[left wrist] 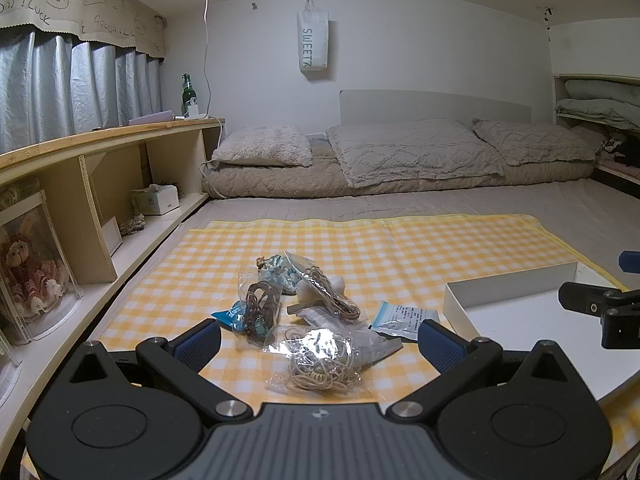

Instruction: Organize soft objects

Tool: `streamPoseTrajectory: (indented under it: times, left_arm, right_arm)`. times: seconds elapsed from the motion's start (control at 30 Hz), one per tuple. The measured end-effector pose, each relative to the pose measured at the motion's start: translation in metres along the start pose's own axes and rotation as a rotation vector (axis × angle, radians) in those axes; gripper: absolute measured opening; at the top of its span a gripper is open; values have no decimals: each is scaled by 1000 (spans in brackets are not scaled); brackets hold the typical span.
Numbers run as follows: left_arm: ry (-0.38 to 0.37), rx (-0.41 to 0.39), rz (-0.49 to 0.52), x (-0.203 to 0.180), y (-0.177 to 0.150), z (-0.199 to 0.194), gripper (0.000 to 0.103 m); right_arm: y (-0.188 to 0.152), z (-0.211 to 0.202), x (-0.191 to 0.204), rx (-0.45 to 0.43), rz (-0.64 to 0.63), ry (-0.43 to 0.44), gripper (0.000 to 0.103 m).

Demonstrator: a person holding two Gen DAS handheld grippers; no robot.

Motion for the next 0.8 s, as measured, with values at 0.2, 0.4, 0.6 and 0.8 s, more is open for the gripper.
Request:
streamPoseTrajectory:
  times: [0.2, 0.4, 0.6, 0.8]
  left_arm:
    - [-1, -1, 0, 0, -1, 0, 103]
    - [-1, -1, 0, 1, 0, 0, 103]
    - [-1, 0, 0, 0, 0, 0, 103]
    - [-1, 0, -1, 1, 0, 0, 103]
  right_arm:
    - [-1, 4, 4, 4, 2, -5, 103]
    - [-2, 4, 4, 6, 2, -4, 103]
    - [-2, 4, 5, 8, 2, -3, 103]
    - [-2, 5, 5, 9, 3, -2, 103]
Point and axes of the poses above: each gripper's, at about its wrist camera, not at the fingertips, and z roughly the way its jaws point, x to its left, y to its top, the point moved 5 cm from there along z, roughly the way its jaws point, and after that the axes turned 15 degrees about -x, right-handed, at the moved point
